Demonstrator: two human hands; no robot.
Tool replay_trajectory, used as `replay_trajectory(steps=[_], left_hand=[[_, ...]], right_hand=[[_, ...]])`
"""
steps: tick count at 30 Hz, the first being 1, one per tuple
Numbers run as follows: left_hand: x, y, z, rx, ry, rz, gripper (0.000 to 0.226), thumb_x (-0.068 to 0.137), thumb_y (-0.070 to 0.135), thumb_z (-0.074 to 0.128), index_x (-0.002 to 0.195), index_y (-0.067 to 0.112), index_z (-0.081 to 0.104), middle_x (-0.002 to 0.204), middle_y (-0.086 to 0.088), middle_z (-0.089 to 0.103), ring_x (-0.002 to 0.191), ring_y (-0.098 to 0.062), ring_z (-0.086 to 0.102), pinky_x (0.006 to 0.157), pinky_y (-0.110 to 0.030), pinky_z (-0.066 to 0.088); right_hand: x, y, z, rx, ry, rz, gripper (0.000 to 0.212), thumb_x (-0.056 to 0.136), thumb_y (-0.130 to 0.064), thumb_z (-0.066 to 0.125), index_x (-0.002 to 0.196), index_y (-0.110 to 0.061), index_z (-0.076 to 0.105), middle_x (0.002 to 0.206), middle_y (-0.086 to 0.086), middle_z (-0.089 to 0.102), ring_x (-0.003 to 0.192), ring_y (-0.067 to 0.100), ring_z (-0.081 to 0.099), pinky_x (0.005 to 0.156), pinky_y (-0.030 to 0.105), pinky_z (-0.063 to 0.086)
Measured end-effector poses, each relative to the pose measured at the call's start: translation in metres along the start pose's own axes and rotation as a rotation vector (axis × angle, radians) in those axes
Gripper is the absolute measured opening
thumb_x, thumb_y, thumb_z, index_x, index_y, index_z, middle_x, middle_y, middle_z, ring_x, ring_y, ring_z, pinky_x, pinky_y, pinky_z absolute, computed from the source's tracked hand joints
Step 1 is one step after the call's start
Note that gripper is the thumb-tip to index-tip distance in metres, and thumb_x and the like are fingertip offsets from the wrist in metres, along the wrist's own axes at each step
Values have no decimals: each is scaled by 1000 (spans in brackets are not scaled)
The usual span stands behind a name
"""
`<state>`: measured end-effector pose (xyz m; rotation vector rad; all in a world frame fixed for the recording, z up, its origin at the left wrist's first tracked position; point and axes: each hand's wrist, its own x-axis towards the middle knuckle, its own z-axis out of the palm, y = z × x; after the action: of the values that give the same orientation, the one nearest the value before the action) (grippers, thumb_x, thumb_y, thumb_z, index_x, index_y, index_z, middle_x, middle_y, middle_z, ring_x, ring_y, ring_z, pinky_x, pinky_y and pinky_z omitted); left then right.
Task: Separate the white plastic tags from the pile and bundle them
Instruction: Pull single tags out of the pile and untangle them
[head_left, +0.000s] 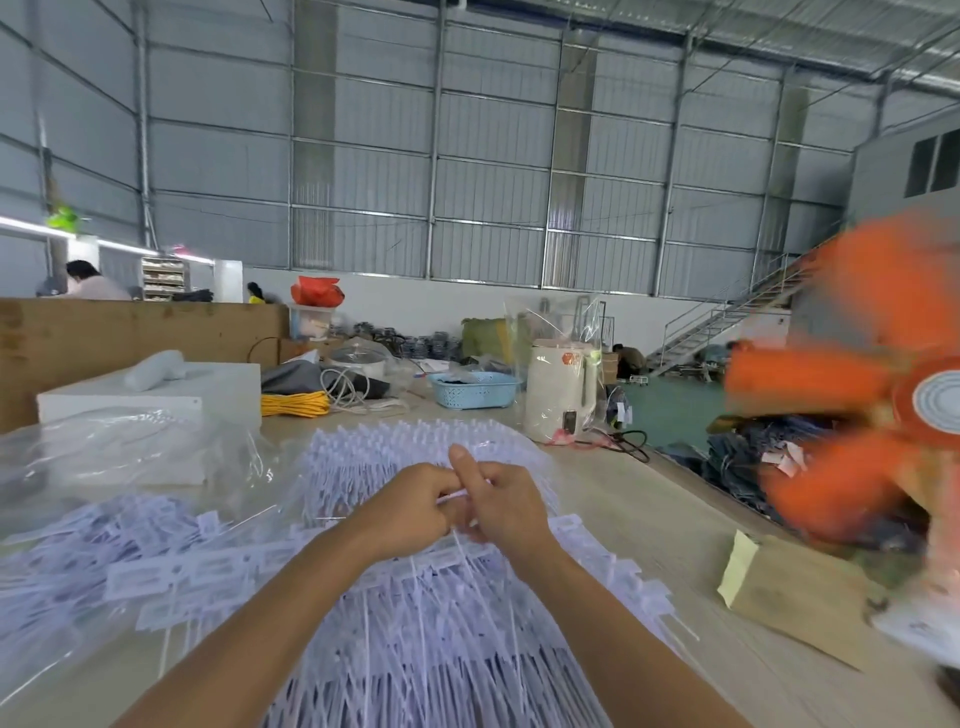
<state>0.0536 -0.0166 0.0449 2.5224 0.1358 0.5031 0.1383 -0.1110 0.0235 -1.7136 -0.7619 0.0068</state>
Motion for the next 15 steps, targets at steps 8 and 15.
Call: replay_trajectory(steps=[8,15], left_hand=[[-1,6,0,215,45,-155,33,94,32,47,83,5,62,89,-13,68,81,-25,64,74,-36,49],[-4,5,5,208,74,-180,28,97,32,43,90,15,64,86,-6,68,68,-19,55,71,-31,46]], right_hand=[[5,3,9,0,152,-133,56,93,-38,54,43,-21,35,56,14,60,61,29,58,61,33,42],[1,0,5,-205,136,-187,51,97,-38,45,55,-9,46,55,10,59,53,17,47,59,30,39]])
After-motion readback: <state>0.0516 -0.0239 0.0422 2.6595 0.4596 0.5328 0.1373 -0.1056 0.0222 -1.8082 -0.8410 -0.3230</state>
